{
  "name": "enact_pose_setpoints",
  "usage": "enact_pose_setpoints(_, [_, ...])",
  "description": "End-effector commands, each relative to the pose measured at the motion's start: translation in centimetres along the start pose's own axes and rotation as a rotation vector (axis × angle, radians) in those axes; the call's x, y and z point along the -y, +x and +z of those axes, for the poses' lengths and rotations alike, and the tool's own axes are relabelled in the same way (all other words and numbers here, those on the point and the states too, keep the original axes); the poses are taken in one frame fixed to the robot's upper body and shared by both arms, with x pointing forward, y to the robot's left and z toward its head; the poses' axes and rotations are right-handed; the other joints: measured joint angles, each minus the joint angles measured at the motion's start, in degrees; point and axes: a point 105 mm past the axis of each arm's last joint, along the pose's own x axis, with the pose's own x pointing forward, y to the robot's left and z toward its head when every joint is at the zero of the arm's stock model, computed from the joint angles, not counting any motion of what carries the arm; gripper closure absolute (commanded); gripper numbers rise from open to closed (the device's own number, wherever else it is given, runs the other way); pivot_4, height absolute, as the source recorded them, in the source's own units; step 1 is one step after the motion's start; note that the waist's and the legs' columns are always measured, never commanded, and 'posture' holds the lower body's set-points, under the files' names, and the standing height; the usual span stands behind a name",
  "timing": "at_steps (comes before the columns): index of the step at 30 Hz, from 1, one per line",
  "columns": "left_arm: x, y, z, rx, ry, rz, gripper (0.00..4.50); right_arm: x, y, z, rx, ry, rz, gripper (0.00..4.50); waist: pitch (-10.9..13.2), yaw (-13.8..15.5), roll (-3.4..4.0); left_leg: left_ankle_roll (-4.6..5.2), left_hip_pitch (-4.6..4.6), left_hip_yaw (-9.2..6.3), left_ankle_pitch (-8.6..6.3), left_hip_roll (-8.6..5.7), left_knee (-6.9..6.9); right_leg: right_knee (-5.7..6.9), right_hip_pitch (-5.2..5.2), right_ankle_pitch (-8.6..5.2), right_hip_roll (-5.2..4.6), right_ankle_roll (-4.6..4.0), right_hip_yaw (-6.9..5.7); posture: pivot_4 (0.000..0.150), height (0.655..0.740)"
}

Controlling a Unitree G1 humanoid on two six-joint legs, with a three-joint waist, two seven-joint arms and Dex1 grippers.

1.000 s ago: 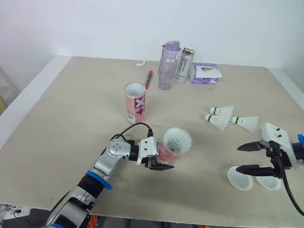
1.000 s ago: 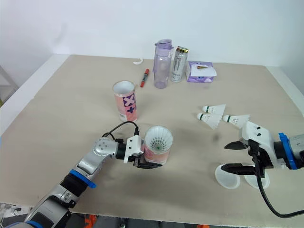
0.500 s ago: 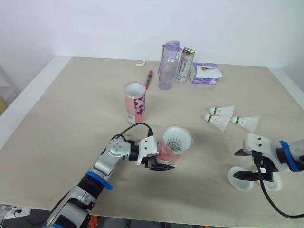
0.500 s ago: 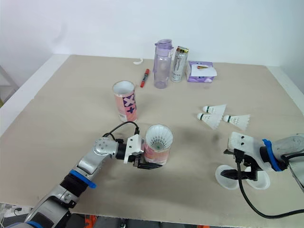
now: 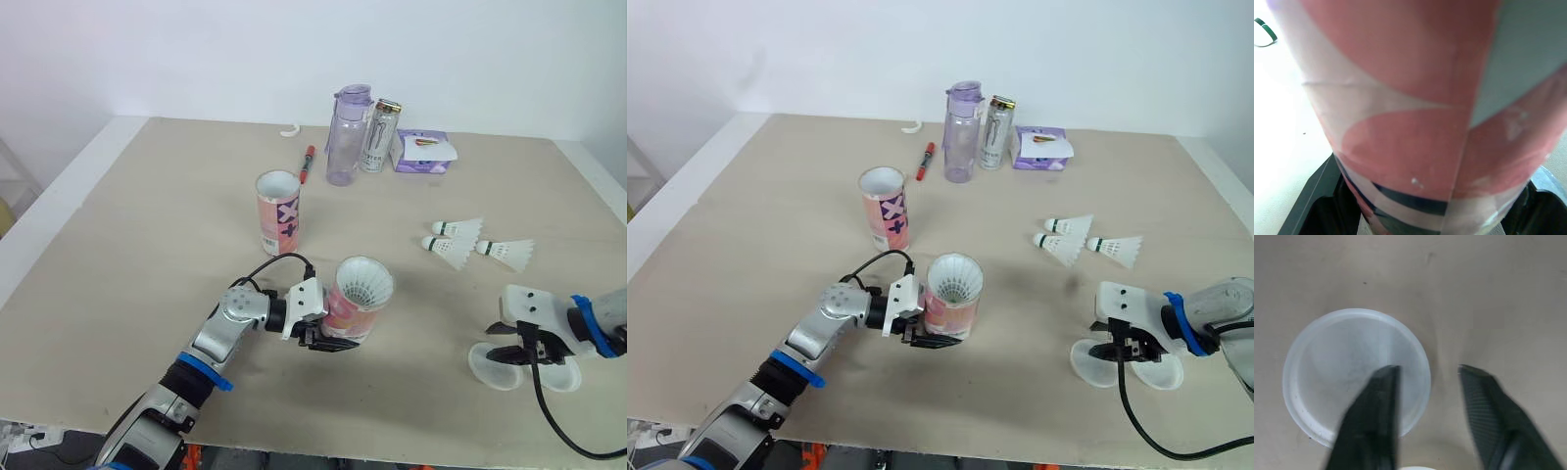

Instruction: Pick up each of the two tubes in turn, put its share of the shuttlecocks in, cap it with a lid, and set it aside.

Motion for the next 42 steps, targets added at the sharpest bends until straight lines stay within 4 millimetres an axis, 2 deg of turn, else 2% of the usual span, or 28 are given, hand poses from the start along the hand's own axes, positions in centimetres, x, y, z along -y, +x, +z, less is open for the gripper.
enact_pose_setpoints(1, [0.8,0.4,-0.9,-0.028,-0.016,-0.032,1.49,0.1,-0.6,0.2,-0.016,-0.042,-0.01,4.01,0.0,0.0,0.0,0.0,0.01,0.0,0.0,0.0,0.0,0.01,0.01,0.0,0.0,0.0,0.0,0.15,0.74])
enact_pose_setpoints(3, [0.8,0.4,-0.9,-0.03,-0.016,-0.031,1.49,0.0,-0.5,0.3,-0.01,-0.049,-0.005,4.42,0.0,0.0,-0.01,0.0,0.03,0.0,0.0,0.0,0.0,0.01,0.03,0.0,0.0,0.0,0.0,0.15,0.74])
enact_pose_setpoints(7, [0.8,0.4,-1.0,-0.033,-0.018,-0.03,1.49,-0.1,-0.6,0.7,0.009,-0.079,-0.002,4.42,0.0,0.0,-0.01,0.0,0.08,0.0,0.0,0.01,0.0,0.02,0.07,0.0,0.01,-0.01,0.0,0.15,0.74])
enact_pose_setpoints(10, [0.8,0.4,-1.0,-0.034,-0.025,-0.031,1.49,-0.1,-1.0,1.9,0.065,-0.098,0.001,4.42,0.0,0.0,-0.01,0.0,0.11,0.0,0.0,0.01,0.0,0.05,0.09,0.0,0.01,0.0,0.0,0.15,0.74])
enact_pose_setpoints(14, [0.8,0.3,-1.2,-0.034,-0.049,-0.037,1.49,0.1,-2.6,5.0,0.177,-0.175,-0.007,4.42,0.0,0.0,0.04,0.0,0.14,0.01,0.0,0.01,0.01,0.1,0.08,0.0,0.01,0.0,0.04,0.15,0.74])
enact_pose_setpoints(15, [0.9,0.3,-1.2,-0.038,-0.057,-0.042,1.49,0.4,-3.3,6.1,0.202,-0.215,-0.021,4.42,0.0,0.0,0.02,0.0,0.16,0.02,0.0,0.0,0.01,0.12,0.09,0.01,0.01,0.02,0.05,0.15,0.74])
enact_pose_setpoints(18, [1.0,0.3,-1.4,-0.047,-0.074,-0.056,1.49,1.3,-6.2,11.3,0.321,-0.381,-0.09,4.42,0.0,-0.1,0.03,0.0,0.31,0.01,0.0,0.04,0.0,0.15,0.22,-0.06,0.05,-0.03,0.03,0.15,0.74])
enact_pose_setpoints(21, [0.8,0.4,-1.5,-0.053,-0.076,-0.056,1.49,1.3,-8.2,16.0,0.423,-0.516,-0.127,4.42,0.0,0.0,0.13,0.0,0.35,0.05,0.0,0.1,-0.01,0.15,0.21,-0.2,0.08,0.15,0.04,0.15,0.74])
enact_pose_setpoints(26, [0.7,0.5,-1.6,-0.059,-0.081,-0.047,1.49,0.4,-9.5,21.0,0.545,-0.668,-0.114,4.42,0.0,0.1,0.07,-0.02,0.33,-0.04,0.0,0.21,0.0,0.22,0.21,-0.21,0.16,-0.05,-0.03,0.15,0.74])
enact_pose_setpoints(30, [0.6,0.5,-1.7,-0.06,-0.088,-0.03,1.49,-0.6,-9.4,22.8,0.578,-0.733,-0.068,4.42,0.0,0.2,0.07,-0.02,0.24,0.02,0.0,0.14,0.03,0.22,0.14,-0.11,0.07,-0.22,0.0,0.15,0.74])
enact_pose_setpoints(35, [0.5,0.4,-1.8,-0.066,-0.092,-0.021,1.49,-0.9,-7.6,24.0,0.584,-0.766,-0.031,4.42,0.0,0.1,0.08,-0.02,0.22,0.05,0.0,0.1,0.05,0.23,0.13,-0.07,0.0,-0.2,0.01,0.15,0.74])
enact_pose_setpoints(42, [0.3,0.3,-1.9,-0.072,-0.088,-0.012,1.49,0.1,-5.6,24.0,0.547,-0.809,-0.043,4.42,0.0,0.1,0.07,-0.04,0.28,0.09,0.02,0.16,0.13,0.31,0.11,0.0,0.05,-0.28,-0.01,0.15,0.74])
